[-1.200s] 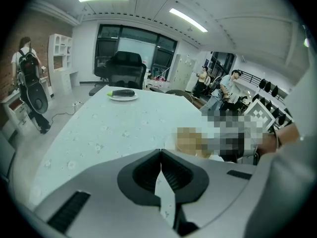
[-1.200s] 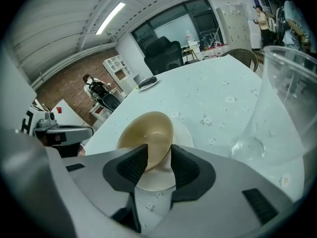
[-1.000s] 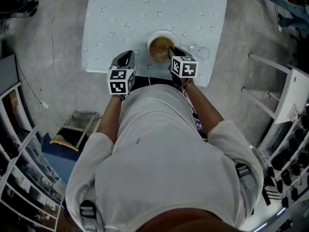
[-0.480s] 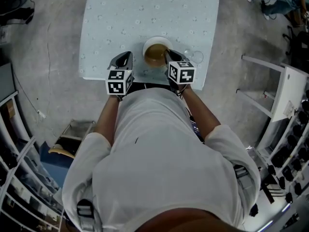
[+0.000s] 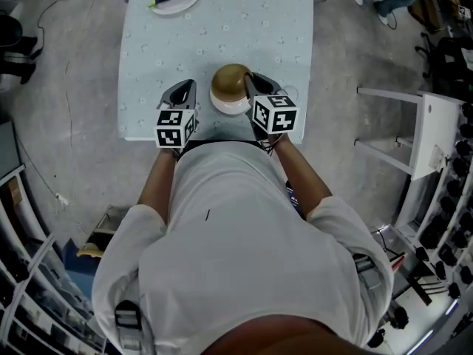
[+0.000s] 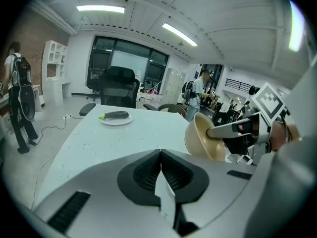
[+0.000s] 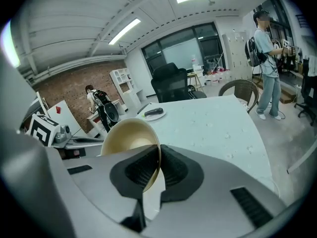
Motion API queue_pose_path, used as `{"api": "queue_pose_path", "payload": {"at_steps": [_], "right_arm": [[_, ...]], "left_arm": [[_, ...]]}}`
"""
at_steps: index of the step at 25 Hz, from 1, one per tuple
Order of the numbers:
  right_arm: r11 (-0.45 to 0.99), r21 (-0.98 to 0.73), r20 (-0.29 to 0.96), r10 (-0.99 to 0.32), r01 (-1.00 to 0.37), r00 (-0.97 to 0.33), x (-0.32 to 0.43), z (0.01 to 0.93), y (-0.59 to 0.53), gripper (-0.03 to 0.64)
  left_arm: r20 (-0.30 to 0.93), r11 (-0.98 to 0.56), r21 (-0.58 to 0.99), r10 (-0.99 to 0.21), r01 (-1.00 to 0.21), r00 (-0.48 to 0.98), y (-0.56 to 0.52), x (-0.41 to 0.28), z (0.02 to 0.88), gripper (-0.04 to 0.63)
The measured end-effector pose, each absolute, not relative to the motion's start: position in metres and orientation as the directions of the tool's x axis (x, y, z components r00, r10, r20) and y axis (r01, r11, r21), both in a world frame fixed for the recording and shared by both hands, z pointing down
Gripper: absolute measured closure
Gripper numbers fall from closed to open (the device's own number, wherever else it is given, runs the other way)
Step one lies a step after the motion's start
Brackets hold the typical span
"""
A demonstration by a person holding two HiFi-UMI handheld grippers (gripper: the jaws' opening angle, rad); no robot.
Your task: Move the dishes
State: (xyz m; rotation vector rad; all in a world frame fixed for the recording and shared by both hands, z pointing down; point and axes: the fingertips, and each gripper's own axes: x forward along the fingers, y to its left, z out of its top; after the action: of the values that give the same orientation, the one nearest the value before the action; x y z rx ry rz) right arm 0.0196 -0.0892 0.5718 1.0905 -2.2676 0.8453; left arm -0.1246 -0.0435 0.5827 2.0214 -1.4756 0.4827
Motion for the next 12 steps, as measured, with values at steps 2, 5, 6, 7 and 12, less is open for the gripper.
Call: {"api": "queue_pose_path", "payload": {"at_steps": [2, 5, 6, 7, 12], "right_arm": [[0.506, -0.317, 0.641, -0.509, -0.802, -0.574, 0.011, 0.568, -0.091, 0.606], [0.54, -0.32, 0.637, -0.486, -0.779, -0.598, -0.01, 0.566, -0.094, 0.606], [0.556, -0.323, 0.637, -0.471, -0.766, -0.61, -0.02, 0.566, -0.094, 0.606], [0.575, -0.326, 0.637, -0.453, -0.751, -0.624, -0.03, 0.566, -0.094, 0.606], [0.663, -0.343, 0.636, -0.357, -0.666, -0.684, -0.085, 0.568, -0.086, 0.606]], "left_arm": [[0.59, -0.208, 0.24, -0.744, -0.948, 0.313, -0.044, -0.131, 0.579, 0.575], [0.592, -0.166, 0.241, -0.755, -0.956, 0.281, -0.038, -0.148, 0.579, 0.575], [0.595, -0.143, 0.242, -0.759, -0.96, 0.263, -0.034, -0.156, 0.579, 0.575], [0.598, -0.116, 0.243, -0.764, -0.963, 0.243, -0.029, -0.164, 0.58, 0.575], [0.617, 0.027, 0.243, -0.776, -0.97, 0.133, 0.005, -0.207, 0.585, 0.575]]}}
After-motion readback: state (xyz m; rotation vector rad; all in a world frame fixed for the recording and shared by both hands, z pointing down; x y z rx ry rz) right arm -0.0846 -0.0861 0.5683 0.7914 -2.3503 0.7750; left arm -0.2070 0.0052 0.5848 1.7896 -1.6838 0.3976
